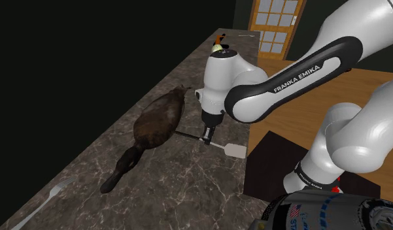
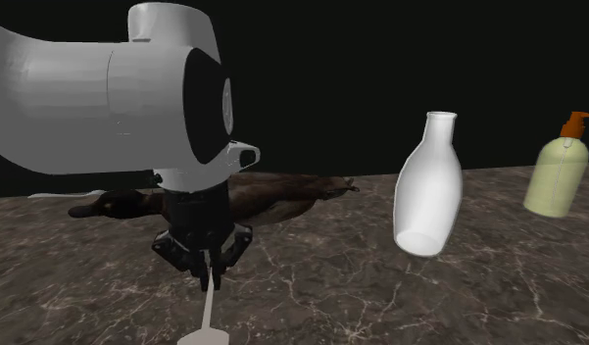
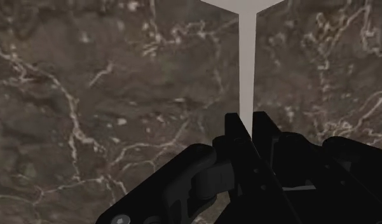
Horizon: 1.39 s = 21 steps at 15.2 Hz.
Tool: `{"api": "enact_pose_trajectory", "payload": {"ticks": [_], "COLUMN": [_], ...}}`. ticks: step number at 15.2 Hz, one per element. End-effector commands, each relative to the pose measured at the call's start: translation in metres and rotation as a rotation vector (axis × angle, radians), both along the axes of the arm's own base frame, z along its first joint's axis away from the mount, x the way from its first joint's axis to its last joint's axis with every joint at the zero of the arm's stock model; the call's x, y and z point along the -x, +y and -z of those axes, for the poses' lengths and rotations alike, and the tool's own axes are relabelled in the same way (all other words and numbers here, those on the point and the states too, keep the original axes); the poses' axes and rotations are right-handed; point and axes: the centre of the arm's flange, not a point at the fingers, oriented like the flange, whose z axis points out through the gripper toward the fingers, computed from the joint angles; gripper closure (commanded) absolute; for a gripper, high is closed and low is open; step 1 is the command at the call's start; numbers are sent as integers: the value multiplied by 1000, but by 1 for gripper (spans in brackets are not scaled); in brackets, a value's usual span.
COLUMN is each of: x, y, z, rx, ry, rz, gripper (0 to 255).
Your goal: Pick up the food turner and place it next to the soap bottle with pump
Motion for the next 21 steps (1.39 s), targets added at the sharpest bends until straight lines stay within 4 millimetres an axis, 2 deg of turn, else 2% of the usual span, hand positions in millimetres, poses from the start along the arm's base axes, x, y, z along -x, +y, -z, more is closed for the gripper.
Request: {"api": "enact_pose_trajectory", "payload": {"ticks": [1, 21], "x": [-1, -1], "y": [0, 0], "z": [-11, -117], "rx": [0, 0], "ry": [-1, -1], "rz": [0, 0], "gripper": [255, 255]}}
